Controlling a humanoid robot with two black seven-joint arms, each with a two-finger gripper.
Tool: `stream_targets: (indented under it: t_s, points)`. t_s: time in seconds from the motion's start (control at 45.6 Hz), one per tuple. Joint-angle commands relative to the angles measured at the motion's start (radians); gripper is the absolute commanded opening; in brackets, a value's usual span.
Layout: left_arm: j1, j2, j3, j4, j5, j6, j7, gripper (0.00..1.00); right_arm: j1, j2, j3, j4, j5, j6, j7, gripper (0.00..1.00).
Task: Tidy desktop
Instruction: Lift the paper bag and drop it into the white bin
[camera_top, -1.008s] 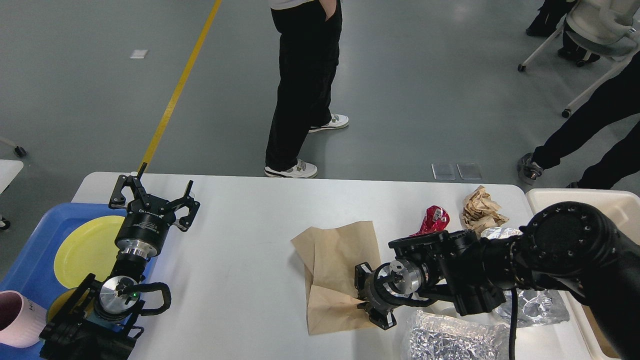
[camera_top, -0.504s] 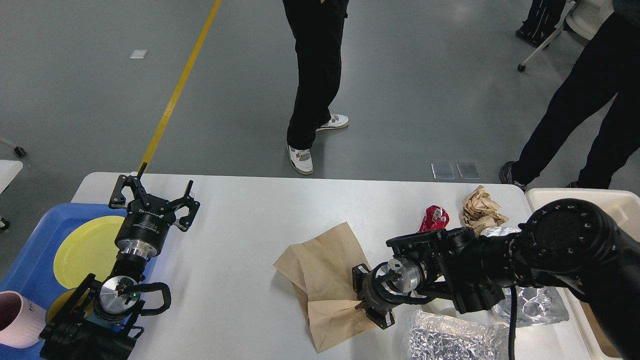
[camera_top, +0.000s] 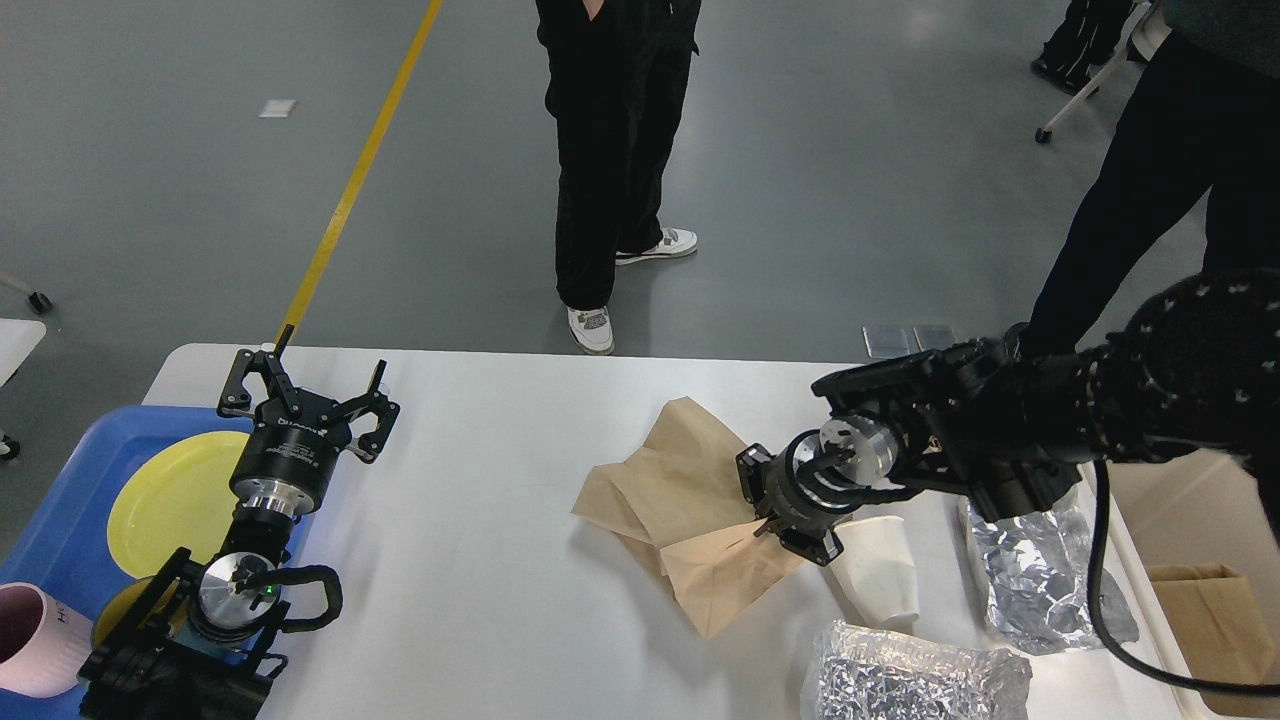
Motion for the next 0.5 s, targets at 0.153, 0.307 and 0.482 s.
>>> stream_targets:
  t_s: [0.153, 0.307, 0.482]
  points:
    - [0.000, 0.000, 0.000, 0.000, 0.001, 0.001, 0.000, 0.97, 0.437, -0.092, -0.168, 0.218, -0.267, 0.356, 0.007, 0.00]
    - [0.000, 0.000, 0.000, 0.000, 0.001, 0.001, 0.000, 0.97, 0.659, -0.202, -0.173, 0.297, -0.463, 0.600, 0.004, 0.00]
    - [0.000, 0.000, 0.000, 0.000, 0.001, -0.001, 0.000, 0.97, 0.819, -0.283, -0.234, 0.419, -0.545, 0.661, 0.005, 0.00]
